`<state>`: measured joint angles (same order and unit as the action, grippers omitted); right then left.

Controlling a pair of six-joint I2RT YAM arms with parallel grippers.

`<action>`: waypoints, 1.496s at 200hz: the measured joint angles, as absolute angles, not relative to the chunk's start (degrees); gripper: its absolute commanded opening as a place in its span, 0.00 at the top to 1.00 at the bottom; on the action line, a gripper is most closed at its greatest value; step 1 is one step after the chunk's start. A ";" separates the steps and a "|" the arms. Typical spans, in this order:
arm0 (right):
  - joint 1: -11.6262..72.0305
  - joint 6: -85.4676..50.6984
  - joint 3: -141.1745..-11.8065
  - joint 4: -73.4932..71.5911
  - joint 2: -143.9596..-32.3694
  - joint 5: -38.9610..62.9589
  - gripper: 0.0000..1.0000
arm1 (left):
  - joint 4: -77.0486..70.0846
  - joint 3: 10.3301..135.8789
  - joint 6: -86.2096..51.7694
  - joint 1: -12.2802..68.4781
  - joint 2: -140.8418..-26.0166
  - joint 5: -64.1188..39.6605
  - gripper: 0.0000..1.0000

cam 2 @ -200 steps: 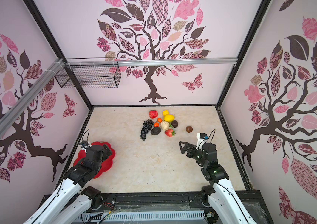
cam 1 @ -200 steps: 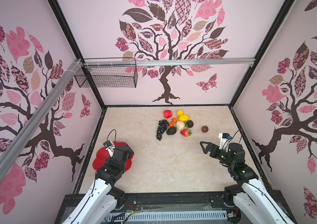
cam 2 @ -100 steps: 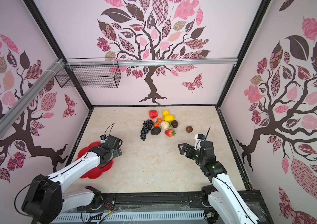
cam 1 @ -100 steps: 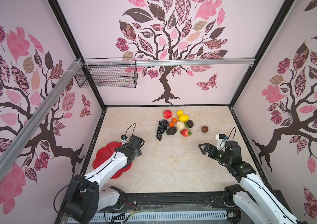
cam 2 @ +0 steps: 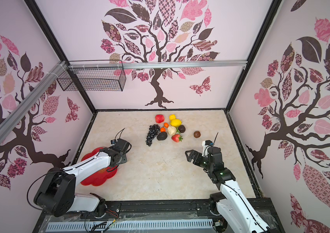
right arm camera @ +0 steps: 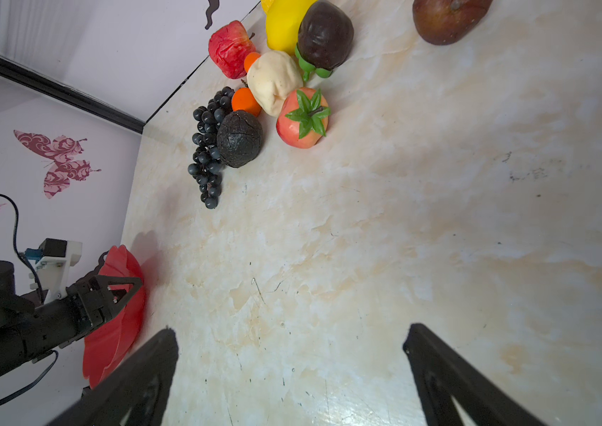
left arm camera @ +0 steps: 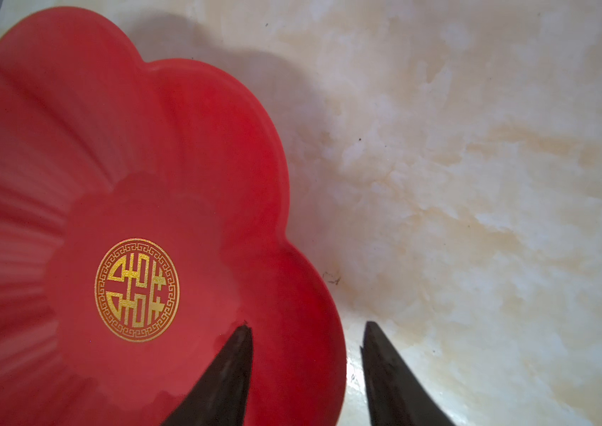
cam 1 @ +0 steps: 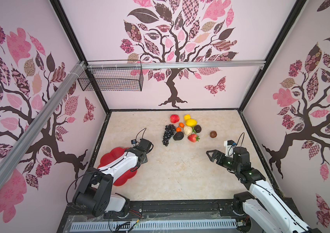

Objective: Arrange fruit in a fruit bowl
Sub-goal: Move the fruit bowl to the bottom-center of the table.

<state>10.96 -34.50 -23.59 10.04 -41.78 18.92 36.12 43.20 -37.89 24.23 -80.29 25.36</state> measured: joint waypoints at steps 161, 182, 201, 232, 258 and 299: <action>10.96 -34.57 -24.16 11.07 -42.48 17.63 0.00 | 37.60 43.22 -37.50 28.99 -79.48 28.21 0.92; 10.96 -34.57 -24.16 11.31 -42.48 17.54 0.00 | 38.92 43.22 -37.89 31.46 -78.70 28.25 0.92; 10.96 -34.59 -24.16 11.38 -42.50 17.39 0.00 | 40.36 43.27 -38.74 34.96 -77.95 28.49 0.92; 10.96 -34.52 -24.77 11.60 -42.85 16.82 0.00 | 43.75 44.75 -41.28 43.90 -77.76 28.60 0.92; 10.96 -34.46 -25.82 11.94 -42.85 15.44 0.00 | 45.80 48.49 -44.21 53.06 -79.40 28.29 0.92; 10.96 -34.44 -26.59 13.06 -40.51 13.19 0.00 | 45.67 57.89 -47.05 63.16 -89.32 25.58 0.92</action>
<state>10.96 -34.44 -26.59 13.06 -40.51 13.19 45.67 57.89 -47.05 63.16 -89.32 25.58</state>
